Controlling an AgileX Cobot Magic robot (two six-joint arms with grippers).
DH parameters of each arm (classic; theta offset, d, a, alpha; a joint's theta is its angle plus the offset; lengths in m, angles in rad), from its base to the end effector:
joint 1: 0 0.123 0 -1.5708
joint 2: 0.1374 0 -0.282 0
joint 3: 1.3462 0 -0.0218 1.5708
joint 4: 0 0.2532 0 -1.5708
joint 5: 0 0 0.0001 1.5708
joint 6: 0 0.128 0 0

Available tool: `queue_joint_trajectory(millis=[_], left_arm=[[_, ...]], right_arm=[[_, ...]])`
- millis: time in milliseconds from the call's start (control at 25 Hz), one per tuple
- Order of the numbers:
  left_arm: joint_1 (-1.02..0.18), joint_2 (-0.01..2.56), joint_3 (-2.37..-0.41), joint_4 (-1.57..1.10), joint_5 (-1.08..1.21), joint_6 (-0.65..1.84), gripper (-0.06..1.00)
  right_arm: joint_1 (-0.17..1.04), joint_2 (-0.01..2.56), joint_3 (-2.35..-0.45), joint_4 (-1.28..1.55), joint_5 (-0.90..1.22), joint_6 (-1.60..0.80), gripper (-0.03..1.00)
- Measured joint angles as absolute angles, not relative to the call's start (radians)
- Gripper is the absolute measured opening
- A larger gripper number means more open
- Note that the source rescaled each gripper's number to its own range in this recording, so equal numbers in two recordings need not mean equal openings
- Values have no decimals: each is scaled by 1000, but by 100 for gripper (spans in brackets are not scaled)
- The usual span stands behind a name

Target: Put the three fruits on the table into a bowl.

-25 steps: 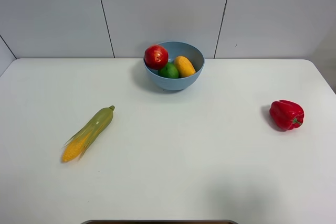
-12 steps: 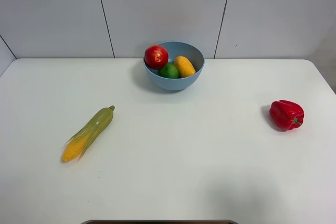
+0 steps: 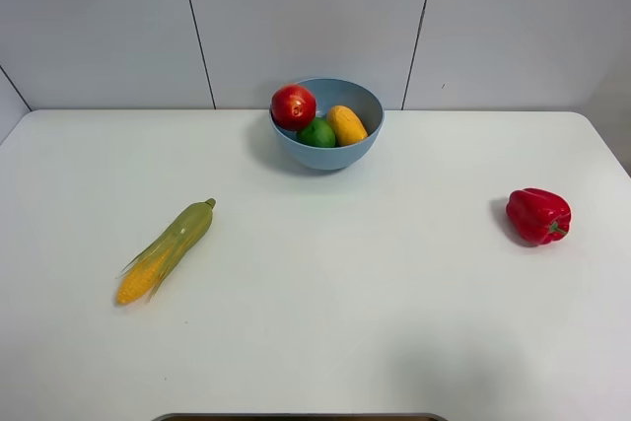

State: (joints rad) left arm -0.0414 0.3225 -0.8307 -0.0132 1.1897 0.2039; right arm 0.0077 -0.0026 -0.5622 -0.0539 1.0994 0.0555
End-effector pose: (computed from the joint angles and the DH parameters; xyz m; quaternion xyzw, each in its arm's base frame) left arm 0.0506 -0.0037 0.3365 0.1087 0.8764 0.0315 0.4681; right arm 0.0239 -0.0060 0.2765 0.0226 0.8457 -0.0100 0.5330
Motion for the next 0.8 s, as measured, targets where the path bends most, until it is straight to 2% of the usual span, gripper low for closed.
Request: queue_joint_trajectory(millis=[440, 800], left_arm=[[-14, 124, -509, -99, 1071, 204, 85], [-34, 3, -472, -83, 1074, 204, 85]], right_arm=[[8, -3, -562, -54, 1099, 56, 98], [8, -3, -562, -54, 1099, 56, 98]])
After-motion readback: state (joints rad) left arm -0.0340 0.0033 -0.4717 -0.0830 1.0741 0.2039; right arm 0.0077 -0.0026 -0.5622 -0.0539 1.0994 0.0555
